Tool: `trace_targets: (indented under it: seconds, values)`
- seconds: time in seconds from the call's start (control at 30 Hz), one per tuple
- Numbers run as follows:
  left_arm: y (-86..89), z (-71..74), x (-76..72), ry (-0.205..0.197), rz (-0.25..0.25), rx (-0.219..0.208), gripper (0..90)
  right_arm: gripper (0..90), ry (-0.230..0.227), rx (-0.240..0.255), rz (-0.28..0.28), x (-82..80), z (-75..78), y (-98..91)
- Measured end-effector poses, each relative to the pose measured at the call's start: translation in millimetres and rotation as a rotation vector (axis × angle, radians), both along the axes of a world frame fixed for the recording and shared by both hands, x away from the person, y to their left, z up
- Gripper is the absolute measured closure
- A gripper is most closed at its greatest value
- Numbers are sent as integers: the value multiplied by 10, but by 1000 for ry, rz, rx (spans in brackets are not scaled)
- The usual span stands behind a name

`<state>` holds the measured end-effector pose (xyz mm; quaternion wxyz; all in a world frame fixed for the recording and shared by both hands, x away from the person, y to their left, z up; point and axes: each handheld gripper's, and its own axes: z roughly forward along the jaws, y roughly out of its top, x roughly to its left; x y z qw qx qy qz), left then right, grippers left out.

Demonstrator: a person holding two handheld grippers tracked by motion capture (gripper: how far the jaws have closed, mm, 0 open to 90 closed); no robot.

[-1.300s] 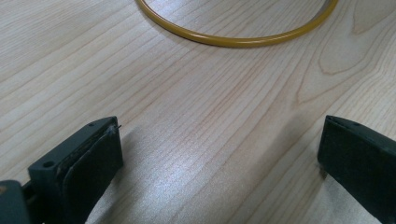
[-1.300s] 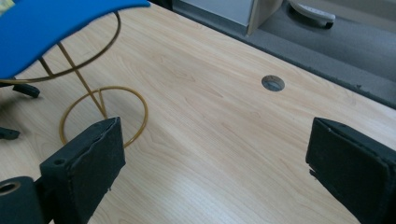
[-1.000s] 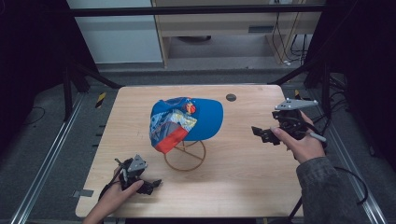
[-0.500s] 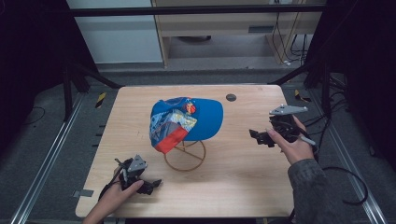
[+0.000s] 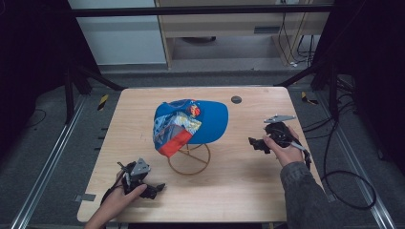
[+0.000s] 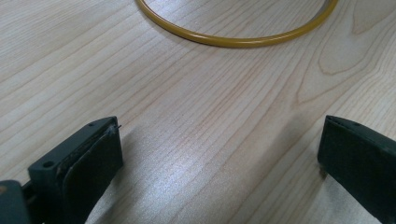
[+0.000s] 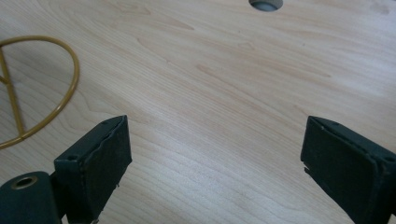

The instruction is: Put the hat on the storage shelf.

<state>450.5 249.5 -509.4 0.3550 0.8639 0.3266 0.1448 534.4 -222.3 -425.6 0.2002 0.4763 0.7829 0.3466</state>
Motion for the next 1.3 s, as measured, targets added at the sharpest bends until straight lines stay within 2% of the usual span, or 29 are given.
trace_targets:
  seconds: [0.3,0.63,1.07,1.3]
  values:
    - [0,0,0,0,0,0,0,88,20,22,-8,30,-209,89]
    - [0,0,0,0,0,0,0,86,43,54,-16,-10,-421,173]
    - [0,0,0,0,0,0,0,87,39,74,-9,-113,-622,307]
    - [0,0,0,0,0,0,0,88,34,74,-13,-117,-699,381]
